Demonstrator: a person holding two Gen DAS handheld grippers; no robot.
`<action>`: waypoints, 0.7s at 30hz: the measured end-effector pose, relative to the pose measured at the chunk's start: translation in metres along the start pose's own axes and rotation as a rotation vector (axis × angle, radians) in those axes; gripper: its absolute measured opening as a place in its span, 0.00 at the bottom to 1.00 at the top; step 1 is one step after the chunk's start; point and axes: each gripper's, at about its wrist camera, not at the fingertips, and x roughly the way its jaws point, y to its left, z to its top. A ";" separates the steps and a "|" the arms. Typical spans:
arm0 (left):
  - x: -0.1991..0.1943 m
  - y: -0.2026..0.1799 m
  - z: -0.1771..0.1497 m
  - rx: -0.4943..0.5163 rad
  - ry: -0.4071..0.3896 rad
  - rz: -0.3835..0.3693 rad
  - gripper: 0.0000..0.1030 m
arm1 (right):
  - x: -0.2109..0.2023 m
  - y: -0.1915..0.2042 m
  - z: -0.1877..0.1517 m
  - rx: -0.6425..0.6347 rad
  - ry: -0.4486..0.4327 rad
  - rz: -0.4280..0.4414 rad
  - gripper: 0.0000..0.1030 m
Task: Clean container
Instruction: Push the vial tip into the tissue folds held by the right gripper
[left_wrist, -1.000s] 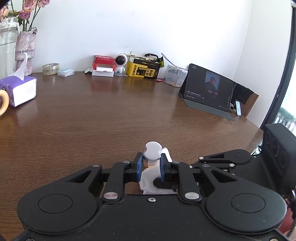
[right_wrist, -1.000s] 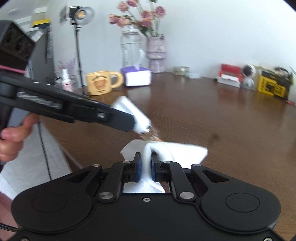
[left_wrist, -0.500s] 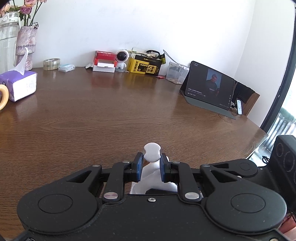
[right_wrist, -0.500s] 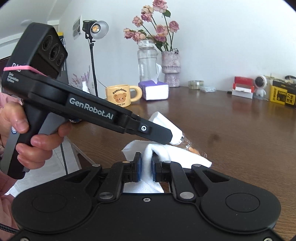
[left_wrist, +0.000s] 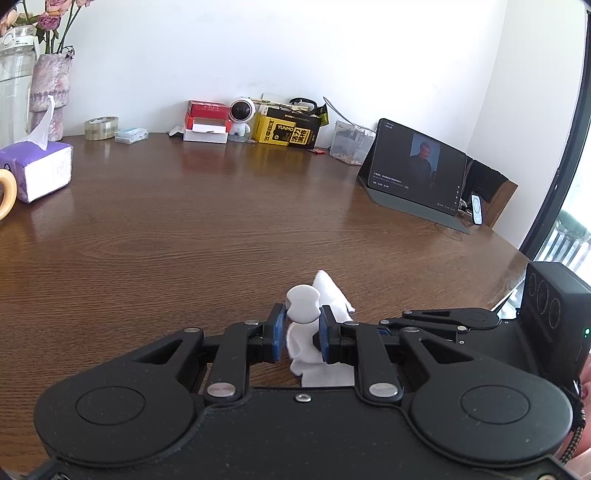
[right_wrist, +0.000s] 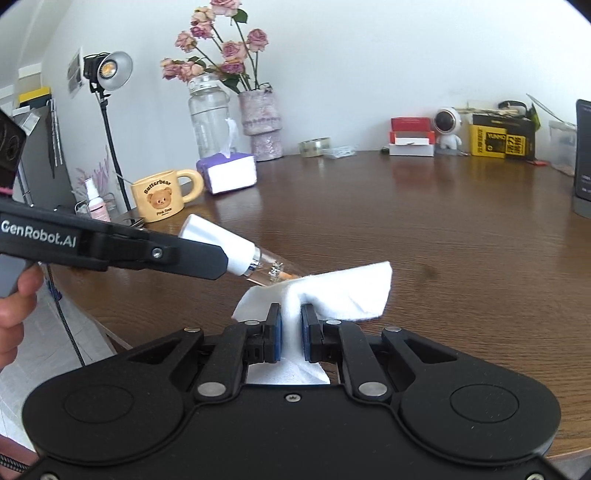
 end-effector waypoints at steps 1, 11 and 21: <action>0.000 -0.001 0.000 0.005 -0.002 0.001 0.19 | 0.000 -0.002 0.000 0.011 0.001 -0.007 0.11; 0.000 -0.002 0.000 0.014 -0.006 -0.001 0.19 | 0.001 -0.014 -0.002 0.081 0.011 -0.027 0.12; 0.000 -0.005 -0.001 0.020 -0.003 -0.005 0.19 | 0.002 -0.024 -0.004 0.136 0.019 -0.032 0.12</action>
